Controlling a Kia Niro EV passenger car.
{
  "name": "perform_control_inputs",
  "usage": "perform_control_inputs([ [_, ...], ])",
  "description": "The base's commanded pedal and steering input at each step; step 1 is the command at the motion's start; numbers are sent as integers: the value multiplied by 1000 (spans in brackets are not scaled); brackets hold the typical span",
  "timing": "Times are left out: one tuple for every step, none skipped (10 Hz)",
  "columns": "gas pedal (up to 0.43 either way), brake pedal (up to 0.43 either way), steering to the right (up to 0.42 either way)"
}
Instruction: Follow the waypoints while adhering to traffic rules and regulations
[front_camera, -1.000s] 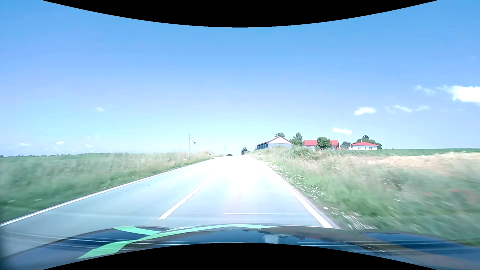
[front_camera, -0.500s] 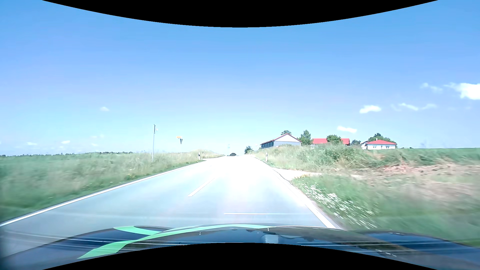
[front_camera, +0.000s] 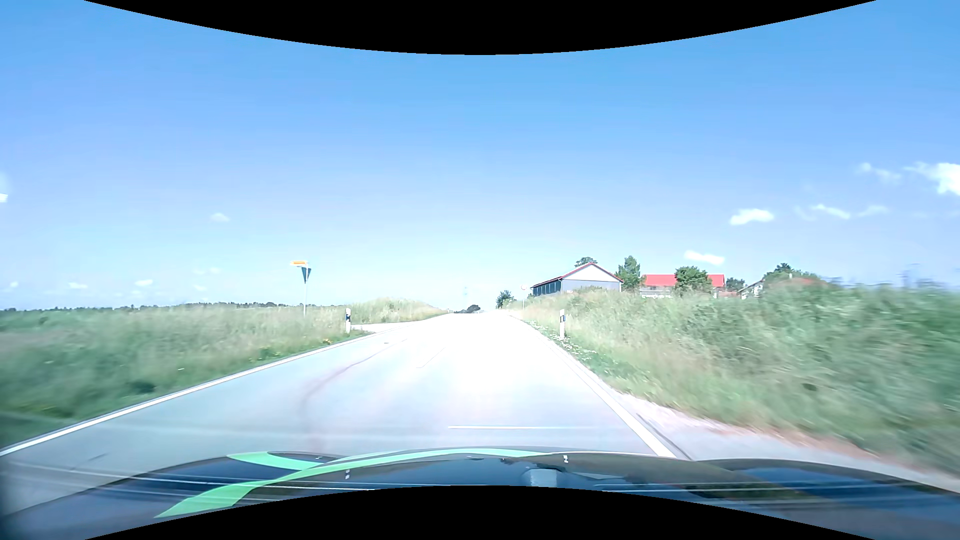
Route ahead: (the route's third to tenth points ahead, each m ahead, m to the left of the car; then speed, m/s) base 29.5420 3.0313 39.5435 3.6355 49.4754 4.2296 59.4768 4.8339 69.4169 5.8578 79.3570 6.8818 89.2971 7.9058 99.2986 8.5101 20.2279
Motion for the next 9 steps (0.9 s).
perform_control_inputs([
  [299,0,-10],
  [299,0,-10],
  [299,0,-9],
  [268,0,-8],
  [260,0,-8],
  [260,0,-7],
  [260,0,-7],
  [248,0,-7],
  [240,0,-7],
])
